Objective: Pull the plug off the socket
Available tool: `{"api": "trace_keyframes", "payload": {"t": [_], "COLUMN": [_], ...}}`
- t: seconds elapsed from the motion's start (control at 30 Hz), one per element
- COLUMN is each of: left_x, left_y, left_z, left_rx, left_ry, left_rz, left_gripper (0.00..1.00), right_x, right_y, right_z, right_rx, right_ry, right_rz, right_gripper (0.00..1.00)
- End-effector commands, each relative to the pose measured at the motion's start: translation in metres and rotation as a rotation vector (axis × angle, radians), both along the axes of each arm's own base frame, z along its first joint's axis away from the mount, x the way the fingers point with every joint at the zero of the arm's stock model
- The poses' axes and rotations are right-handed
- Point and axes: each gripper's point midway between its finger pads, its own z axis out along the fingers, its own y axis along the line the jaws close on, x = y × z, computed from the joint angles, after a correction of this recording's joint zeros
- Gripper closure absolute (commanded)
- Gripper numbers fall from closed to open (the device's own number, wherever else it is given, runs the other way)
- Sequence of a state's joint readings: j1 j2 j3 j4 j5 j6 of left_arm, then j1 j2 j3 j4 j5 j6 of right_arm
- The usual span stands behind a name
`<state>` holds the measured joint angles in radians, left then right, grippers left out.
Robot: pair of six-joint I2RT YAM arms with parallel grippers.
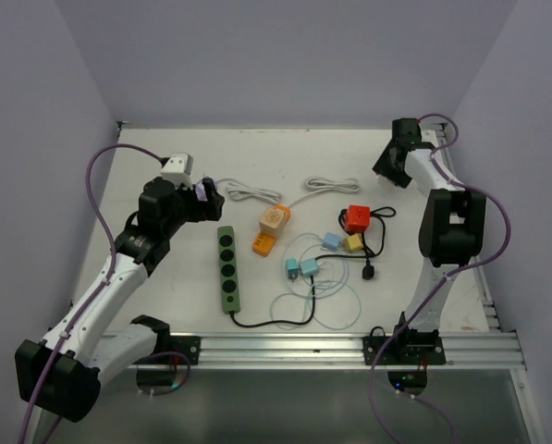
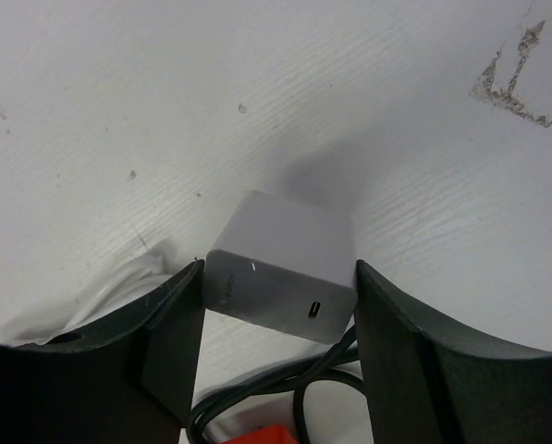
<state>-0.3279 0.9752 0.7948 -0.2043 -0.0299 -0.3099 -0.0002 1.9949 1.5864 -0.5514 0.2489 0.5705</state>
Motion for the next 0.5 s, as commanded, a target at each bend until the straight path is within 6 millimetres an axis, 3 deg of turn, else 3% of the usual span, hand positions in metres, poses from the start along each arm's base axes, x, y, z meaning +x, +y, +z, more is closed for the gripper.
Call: {"api": "trace_keyframes", "payload": {"t": [0.0, 0.23, 0.37, 0.47], "left_x": [0.005, 0.003, 0.002, 0.002], "left_y": [-0.002, -0.004, -0.004, -0.004], "left_z": [0.025, 0.025, 0.025, 0.026], "left_rx": [-0.005, -0.017, -0.020, -0.021], "left_ry": [-0.064, -0.066, -0.069, -0.072], "left_rz": [-0.016, -0.024, -0.025, -0.025], "left_gripper": [0.00, 0.00, 0.00, 0.00], "right_x": [0.003, -0.018, -0.030, -0.034], "right_y": [-0.005, -0.004, -0.001, 0.000], "right_z": [0.008, -0.011, -0.014, 0.004], "right_rx": [-0.054, -0.066, -0.076, -0.089], "right_ry": [-0.029, 0.012, 0.046, 0.009], "right_rz": [0.032, 0.038, 0.050, 0.051], "right_gripper": [0.56, 0.48, 0.30, 0.15]}}
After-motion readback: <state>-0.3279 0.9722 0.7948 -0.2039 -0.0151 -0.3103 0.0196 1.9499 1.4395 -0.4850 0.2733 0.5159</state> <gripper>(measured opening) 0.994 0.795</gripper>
